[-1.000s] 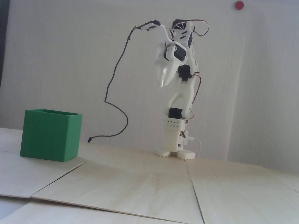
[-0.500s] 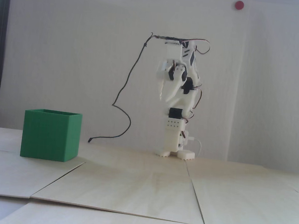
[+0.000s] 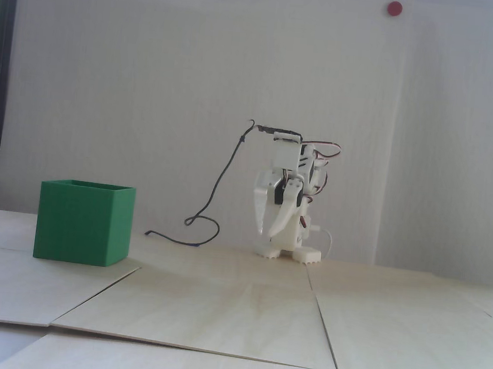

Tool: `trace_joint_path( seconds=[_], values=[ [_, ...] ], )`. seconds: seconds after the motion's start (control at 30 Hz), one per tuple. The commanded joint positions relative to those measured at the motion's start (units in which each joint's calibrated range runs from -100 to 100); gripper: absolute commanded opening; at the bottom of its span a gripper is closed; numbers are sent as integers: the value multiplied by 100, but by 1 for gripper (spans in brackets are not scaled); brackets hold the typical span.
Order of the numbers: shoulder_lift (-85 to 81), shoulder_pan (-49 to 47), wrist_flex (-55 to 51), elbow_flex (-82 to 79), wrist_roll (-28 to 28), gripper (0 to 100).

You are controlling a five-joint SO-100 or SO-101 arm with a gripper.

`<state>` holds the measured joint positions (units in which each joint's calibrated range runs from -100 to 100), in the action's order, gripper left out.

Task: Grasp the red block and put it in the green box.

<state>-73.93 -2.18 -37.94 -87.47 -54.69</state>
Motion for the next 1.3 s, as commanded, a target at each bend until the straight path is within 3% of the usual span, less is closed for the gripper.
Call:
trace_joint_path(
  seconds=[0.0, 0.23, 0.7, 1.27],
  values=[
    [-1257, -148, 202, -1032, -39, 2],
    [-2441, -148, -1569, -1023, -2, 2],
    [-2473, -140, -3854, -1023, -2, 2],
    [-2473, -116, -3896, -1023, 3, 2]
  ],
)
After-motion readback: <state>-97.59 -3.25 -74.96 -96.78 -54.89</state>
